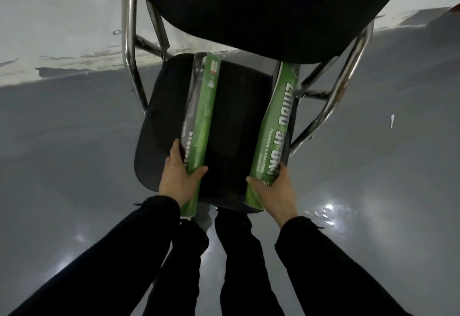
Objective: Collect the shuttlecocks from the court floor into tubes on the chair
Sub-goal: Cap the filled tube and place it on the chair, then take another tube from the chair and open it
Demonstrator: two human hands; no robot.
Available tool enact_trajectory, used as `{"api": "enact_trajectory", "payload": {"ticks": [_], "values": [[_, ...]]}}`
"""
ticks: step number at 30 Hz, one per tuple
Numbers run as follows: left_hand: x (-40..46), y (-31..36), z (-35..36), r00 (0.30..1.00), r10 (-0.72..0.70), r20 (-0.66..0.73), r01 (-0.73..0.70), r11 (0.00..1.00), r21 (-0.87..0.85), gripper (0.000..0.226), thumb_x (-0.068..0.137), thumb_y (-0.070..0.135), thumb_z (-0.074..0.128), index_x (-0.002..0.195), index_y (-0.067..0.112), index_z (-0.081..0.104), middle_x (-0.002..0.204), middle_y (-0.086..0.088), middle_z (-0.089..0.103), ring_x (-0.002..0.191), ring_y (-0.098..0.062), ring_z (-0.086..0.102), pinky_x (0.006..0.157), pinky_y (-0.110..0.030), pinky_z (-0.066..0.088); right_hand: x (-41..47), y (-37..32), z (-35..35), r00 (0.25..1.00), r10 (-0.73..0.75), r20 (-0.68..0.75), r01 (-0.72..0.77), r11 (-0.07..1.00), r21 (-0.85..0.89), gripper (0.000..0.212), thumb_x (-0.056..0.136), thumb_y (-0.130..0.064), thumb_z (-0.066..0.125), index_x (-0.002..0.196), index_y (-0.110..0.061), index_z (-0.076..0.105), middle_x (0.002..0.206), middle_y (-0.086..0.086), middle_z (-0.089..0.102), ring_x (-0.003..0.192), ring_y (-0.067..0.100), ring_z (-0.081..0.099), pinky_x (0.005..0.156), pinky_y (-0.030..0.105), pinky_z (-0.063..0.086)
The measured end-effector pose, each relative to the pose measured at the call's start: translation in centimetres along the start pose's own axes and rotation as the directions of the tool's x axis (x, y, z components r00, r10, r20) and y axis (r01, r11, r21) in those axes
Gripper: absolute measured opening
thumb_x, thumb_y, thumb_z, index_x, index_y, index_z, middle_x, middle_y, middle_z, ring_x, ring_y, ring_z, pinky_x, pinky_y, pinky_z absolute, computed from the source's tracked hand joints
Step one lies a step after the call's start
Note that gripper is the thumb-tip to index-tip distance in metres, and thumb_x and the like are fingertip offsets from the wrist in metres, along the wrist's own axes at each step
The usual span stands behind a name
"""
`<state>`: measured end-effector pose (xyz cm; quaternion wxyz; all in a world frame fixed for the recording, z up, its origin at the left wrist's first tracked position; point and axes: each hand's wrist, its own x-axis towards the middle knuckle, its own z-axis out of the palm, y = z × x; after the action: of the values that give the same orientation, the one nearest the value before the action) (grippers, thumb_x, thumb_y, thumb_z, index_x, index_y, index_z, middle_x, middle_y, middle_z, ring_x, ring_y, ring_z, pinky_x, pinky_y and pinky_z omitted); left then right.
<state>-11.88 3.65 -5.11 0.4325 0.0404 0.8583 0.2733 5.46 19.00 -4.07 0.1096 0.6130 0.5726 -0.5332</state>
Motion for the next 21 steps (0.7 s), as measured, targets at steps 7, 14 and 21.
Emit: {"api": "enact_trajectory", "payload": {"ticks": [7, 14, 21], "values": [[-1.2, 0.9, 0.2, 0.997, -0.017, 0.081, 0.015, 0.999, 0.029, 0.096, 0.096, 0.028, 0.070, 0.167, 0.020, 0.005, 0.163, -0.014, 0.032, 0.148, -0.030, 0.037, 0.122, -0.038, 0.031, -2.9, -1.6, 0.7, 0.993, 0.080, 0.081, -0.089, 0.990, 0.107, 0.082, 0.075, -0.035, 0.088, 0.144, -0.021, 0.044, 0.123, -0.007, 0.063, 0.109, 0.017, 0.065, 0.095, 0.038, 0.056], [-7.5, 3.5, -3.1, 0.995, -0.088, 0.052, 0.090, 0.996, -0.031, 0.076, 0.099, 0.036, 0.066, 0.162, 0.017, 0.028, 0.159, -0.013, 0.040, 0.141, -0.030, 0.046, 0.115, -0.036, 0.036, -13.1, -2.1, -3.1, 0.939, 0.088, 0.333, -0.225, 0.889, 0.399, 0.068, 0.074, -0.008, 0.088, 0.132, -0.020, 0.056, 0.118, 0.000, 0.074, 0.105, 0.021, 0.074, 0.097, 0.047, 0.058], [-18.9, 8.8, -9.9, 1.000, -0.007, -0.012, -0.001, 0.806, -0.592, 0.050, 0.097, 0.051, 0.061, 0.137, 0.020, 0.059, 0.121, -0.002, 0.070, 0.115, -0.024, 0.067, 0.092, -0.030, 0.054, -19.1, -6.4, -7.0, 0.795, -0.126, 0.594, 0.116, 0.992, 0.056, 0.078, 0.073, -0.007, 0.089, 0.135, -0.035, 0.051, 0.123, -0.008, 0.070, 0.106, 0.006, 0.070, 0.090, 0.029, 0.058]]}}
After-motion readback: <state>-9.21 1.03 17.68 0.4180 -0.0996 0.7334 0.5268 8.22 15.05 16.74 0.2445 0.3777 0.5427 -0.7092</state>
